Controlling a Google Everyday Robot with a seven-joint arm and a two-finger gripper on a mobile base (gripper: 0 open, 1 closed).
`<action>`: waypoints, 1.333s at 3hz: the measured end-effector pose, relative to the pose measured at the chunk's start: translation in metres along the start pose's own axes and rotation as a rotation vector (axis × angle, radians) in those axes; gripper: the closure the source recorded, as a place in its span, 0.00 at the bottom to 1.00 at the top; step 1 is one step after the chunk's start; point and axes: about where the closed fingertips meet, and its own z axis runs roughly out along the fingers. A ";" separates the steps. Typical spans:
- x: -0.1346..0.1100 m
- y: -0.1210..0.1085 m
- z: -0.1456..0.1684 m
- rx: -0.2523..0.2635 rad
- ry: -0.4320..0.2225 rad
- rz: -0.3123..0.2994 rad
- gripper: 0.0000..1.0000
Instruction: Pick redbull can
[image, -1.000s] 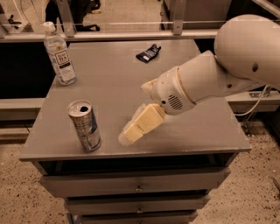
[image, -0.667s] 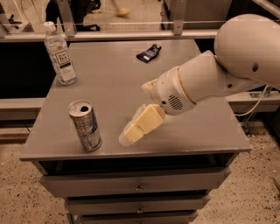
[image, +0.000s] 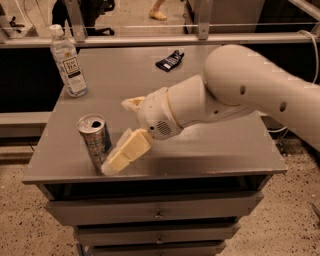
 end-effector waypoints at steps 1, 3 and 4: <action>-0.015 0.010 0.033 -0.062 -0.082 -0.077 0.00; -0.009 0.027 0.065 -0.123 -0.235 -0.115 0.00; 0.000 0.026 0.065 -0.120 -0.275 -0.107 0.16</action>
Offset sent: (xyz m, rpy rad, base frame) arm -0.0262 0.0716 -0.0205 0.2823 -0.0705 0.1711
